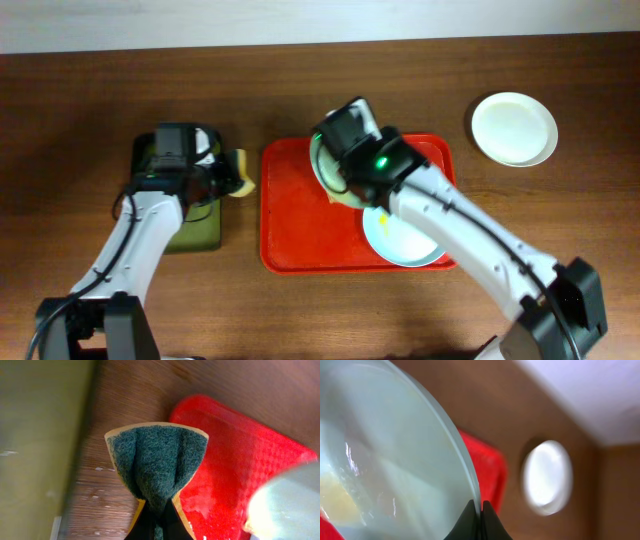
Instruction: Clean dirty plates on tray and stack at the side
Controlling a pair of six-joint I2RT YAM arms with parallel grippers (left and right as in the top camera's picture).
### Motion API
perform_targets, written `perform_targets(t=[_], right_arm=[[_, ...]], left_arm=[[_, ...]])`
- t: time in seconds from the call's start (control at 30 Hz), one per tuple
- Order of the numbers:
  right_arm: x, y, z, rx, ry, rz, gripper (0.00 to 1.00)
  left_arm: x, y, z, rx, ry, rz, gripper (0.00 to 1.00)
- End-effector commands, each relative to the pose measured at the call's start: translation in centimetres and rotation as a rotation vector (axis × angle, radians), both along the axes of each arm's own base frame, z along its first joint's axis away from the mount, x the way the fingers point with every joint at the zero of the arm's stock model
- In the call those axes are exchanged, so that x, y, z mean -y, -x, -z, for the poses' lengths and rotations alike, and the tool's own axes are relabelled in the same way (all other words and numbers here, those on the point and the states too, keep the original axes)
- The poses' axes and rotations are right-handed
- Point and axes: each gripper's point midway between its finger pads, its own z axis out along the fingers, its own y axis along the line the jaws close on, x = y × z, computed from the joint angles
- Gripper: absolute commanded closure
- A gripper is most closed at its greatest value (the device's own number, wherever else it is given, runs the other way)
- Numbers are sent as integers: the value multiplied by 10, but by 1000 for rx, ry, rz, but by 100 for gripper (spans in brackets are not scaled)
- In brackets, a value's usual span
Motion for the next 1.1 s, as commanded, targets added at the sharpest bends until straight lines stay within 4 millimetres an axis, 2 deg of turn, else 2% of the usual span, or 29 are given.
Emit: perform_targets(t=[0.0,0.13,0.33,0.53,0.63,0.73,0.77,0.87,0.9,0.93,0.97,1.0,1.07], right_arm=[[-3,5,-67,229,304,-17,96],[-33,15,-88,284,444,-122,96],[-61,23,-117,350,593,-196,96],[-92,32,-131,383,640,-299,96],[-105,30,-118,384,539,-346,96],[-121,35,-70,205,512,-571,96],[-117,31,-69,204,504,-551,96],[-102,11,-89,332,331,-348,96],[-99,6,-86,330,267,-330,96],[-99,3,-78,302,214,-342,96],[-97,2,-59,217,161,-385,96],[-93,1,-48,164,131,-401,96],[-71,-9,-32,100,-13,-304,96]], left_arm=[[-9,0,-6,17,52,18,100],[-30,2,-4,-2,52,-38,100],[-63,8,0,-30,45,-111,100],[-71,13,3,-48,41,-127,100],[-72,13,3,-48,41,-127,100],[-71,14,3,-53,42,-127,100],[-71,14,4,-55,42,-127,100],[-71,14,4,-55,42,-127,100],[-71,14,4,-55,42,-127,100],[-71,14,4,-56,42,-127,100],[-71,14,4,-56,42,-127,100],[-71,14,4,-56,42,-127,100],[-71,14,4,-55,42,-127,100]])
